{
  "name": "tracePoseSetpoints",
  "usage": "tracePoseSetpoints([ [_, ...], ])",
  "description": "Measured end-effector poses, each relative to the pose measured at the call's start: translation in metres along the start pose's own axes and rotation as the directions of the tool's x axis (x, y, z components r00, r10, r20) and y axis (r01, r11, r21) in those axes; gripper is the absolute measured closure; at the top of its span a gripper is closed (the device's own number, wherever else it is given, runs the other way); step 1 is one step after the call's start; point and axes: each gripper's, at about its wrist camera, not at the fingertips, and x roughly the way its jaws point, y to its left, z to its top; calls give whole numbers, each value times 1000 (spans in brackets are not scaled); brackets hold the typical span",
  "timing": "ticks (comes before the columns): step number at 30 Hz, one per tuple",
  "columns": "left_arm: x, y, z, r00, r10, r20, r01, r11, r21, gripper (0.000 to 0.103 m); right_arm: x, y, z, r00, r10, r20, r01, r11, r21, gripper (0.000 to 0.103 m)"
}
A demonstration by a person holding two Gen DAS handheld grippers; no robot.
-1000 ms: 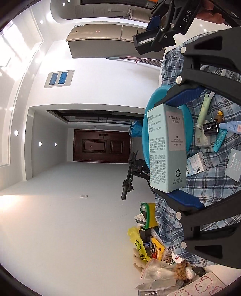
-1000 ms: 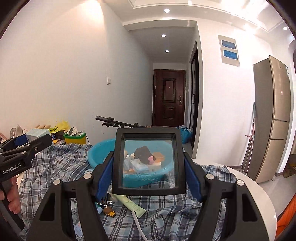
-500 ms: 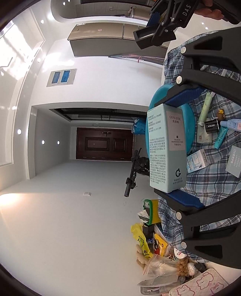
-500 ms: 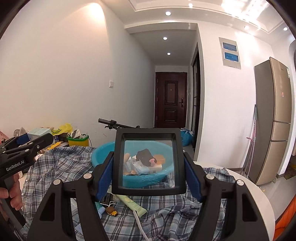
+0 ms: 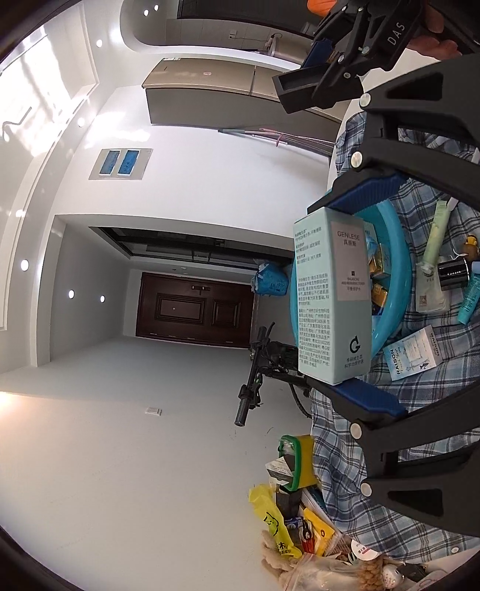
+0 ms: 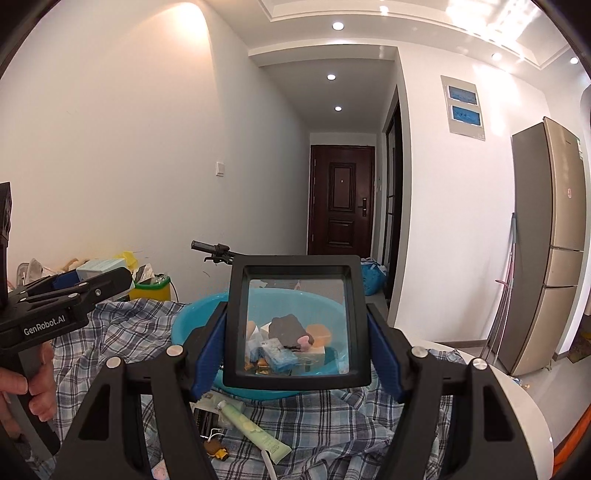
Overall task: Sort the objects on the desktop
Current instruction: 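Lift the green box and black mirror and carry both toward the turquoise basin, then lower the green box into the basin and open the left tool while the right holds the mirror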
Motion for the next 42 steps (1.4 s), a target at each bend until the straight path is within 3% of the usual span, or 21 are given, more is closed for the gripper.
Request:
tracePoseSetpoints([
  [5,52,3,11,998,57,-1,-56,997,59,21,49,-5,10,997,-7,-80,7,1000,-5,34],
  [9,89,5,18,996,84,13,-85,993,84,21,77,-11,20,995,-29,-98,28,1000,-3,34],
  [13,129,13,38,993,109,-38,-108,994,28,21,111,-17,32,989,-36,-144,39,999,18,34],
  [18,157,14,66,988,154,-5,-154,987,40,21,147,-28,48,985,-30,-170,38,998,47,34],
  [21,171,11,82,978,208,7,-209,977,54,21,159,-33,60,987,-48,-155,56,997,50,34],
  [25,181,1,104,967,247,60,-252,961,115,21,166,-26,74,987,-127,-100,124,992,-36,34],
  [32,190,-12,119,971,232,55,-238,962,136,21,176,-16,103,992,-93,-85,87,994,-74,34],
  [37,189,-16,125,970,241,-6,-238,962,132,21,184,-11,116,989,-109,-103,95,987,-133,34],
  [39,195,-12,130,967,243,-70,-235,966,110,21,188,-11,115,984,-126,-127,105,982,-158,34],
  [42,211,-3,136,948,237,-214,-223,971,87,21,200,-20,114,971,-97,-218,72,990,-119,34],
])
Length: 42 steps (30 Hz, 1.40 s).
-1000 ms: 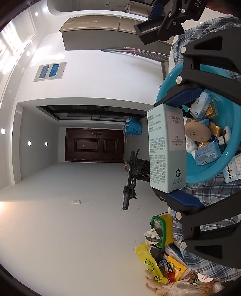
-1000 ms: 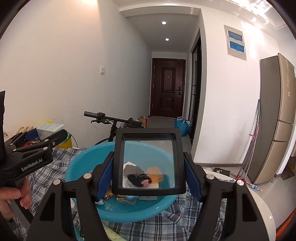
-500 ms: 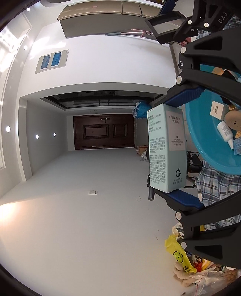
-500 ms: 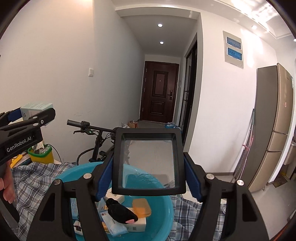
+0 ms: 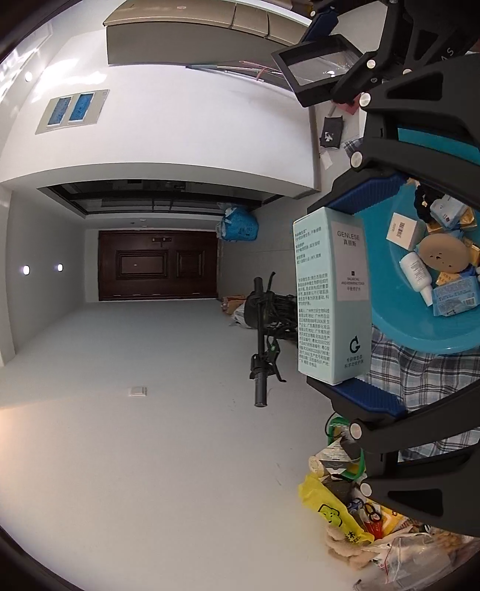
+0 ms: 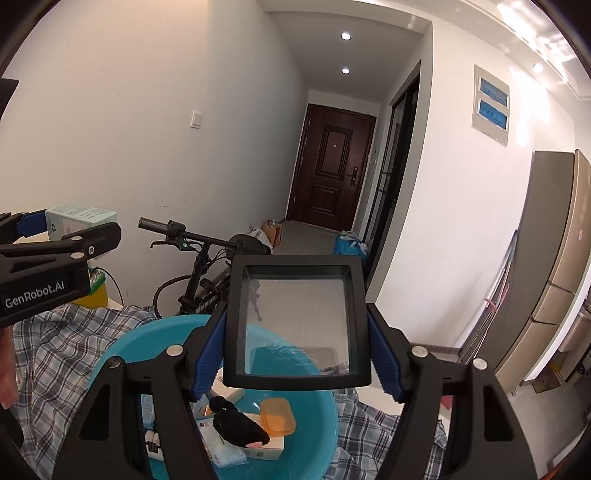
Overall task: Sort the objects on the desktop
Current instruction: 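Lower the green box into the basin and open the left tool while the right holds the mirror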
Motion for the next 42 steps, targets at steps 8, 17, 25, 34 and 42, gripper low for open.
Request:
tracePoseSetpoints([
  [8,40,0,7,954,-33,-297,33,999,-5,21,41,-39,4,943,84,-323,-28,984,175,34],
  [17,49,-16,-5,936,-33,-350,50,998,37,21,38,-46,2,916,144,-373,-63,973,222,34],
  [25,75,-22,-42,913,-12,-409,44,997,67,21,59,-38,-29,889,186,-419,-90,967,239,34],
  [34,112,-17,-87,873,-27,-487,57,997,47,21,86,-34,-73,845,205,-493,-97,967,235,34],
  [42,134,-12,-116,840,-38,-541,60,998,24,21,94,-19,-94,813,221,-538,-127,970,206,34],
])
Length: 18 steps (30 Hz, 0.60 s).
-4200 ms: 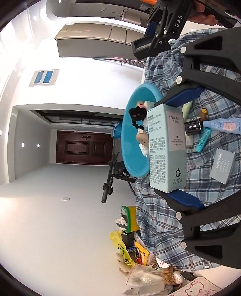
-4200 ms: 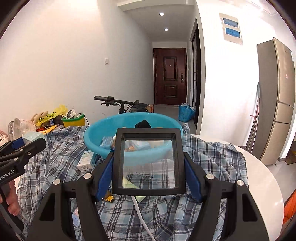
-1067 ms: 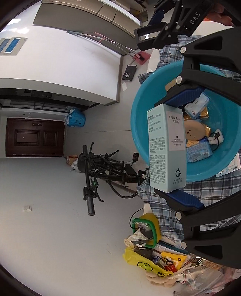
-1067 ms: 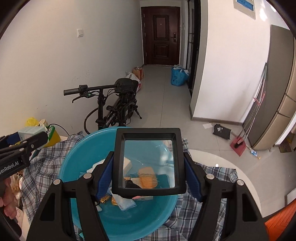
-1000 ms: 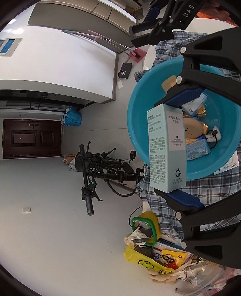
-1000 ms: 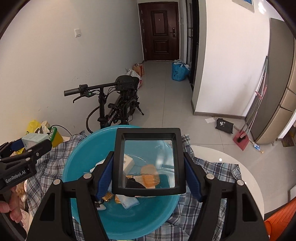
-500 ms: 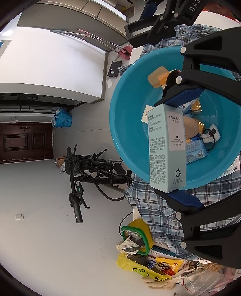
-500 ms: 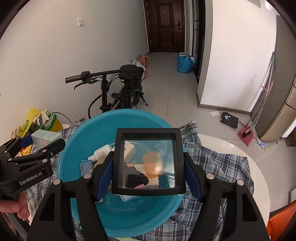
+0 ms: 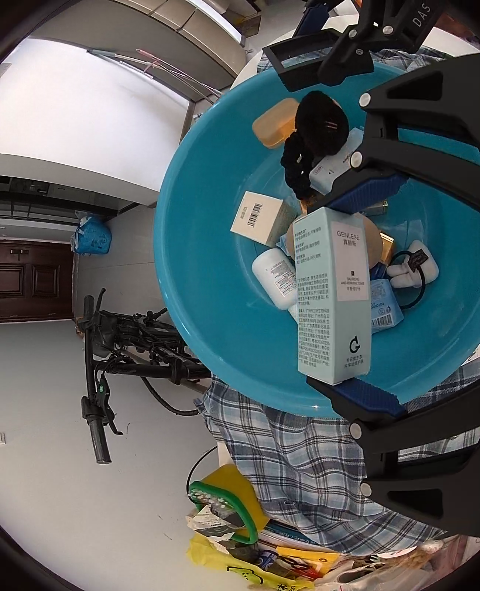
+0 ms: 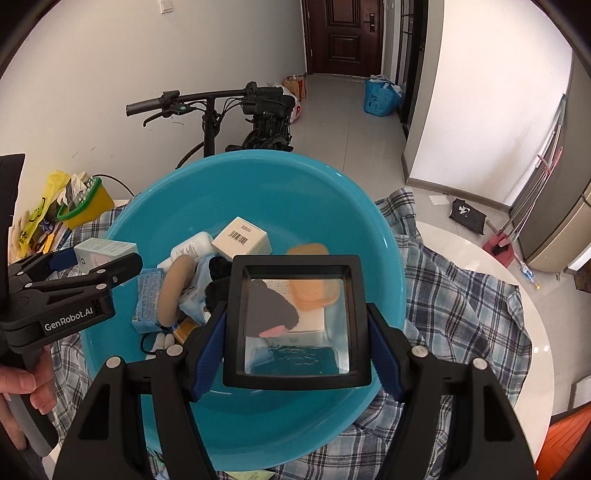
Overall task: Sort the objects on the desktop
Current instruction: 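Lower the green box into the basin and open the left tool while the right holds the mirror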
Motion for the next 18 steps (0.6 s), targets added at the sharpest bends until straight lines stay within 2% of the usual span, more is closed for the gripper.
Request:
tracePoseSetpoints([
  [18,32,-6,-19,998,-34,-56,34,999,-9,21,22,11,-12,998,35,-48,-35,999,3,34],
])
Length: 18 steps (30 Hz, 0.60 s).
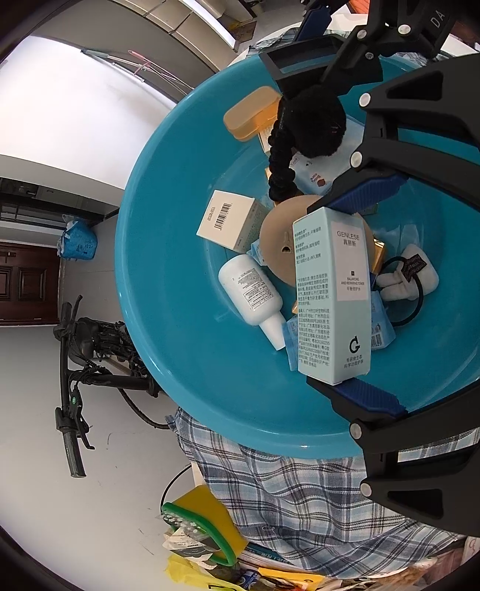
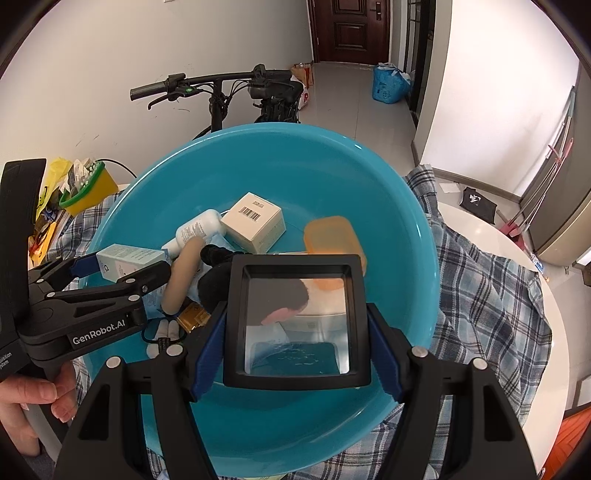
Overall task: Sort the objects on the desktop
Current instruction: 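Lower the green box into the basin and open the left tool while the right holds the mirror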
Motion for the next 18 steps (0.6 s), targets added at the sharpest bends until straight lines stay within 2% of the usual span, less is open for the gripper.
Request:
tracePoseSetpoints([
  [12,2,10,3,999,-29,24,30,999,-27,20,11,5,-7,1000,-6,-28,5,1000,-26,34],
  [15,-5,13,5,997,-1,82,5,999,-51,20,9,3,-6,1000,-9,-24,8,1000,-25,34],
  [18,-16,15,6,988,-14,155,21,999,-48,20,9,2,-6,1000,-7,-25,6,1000,-20,34],
])
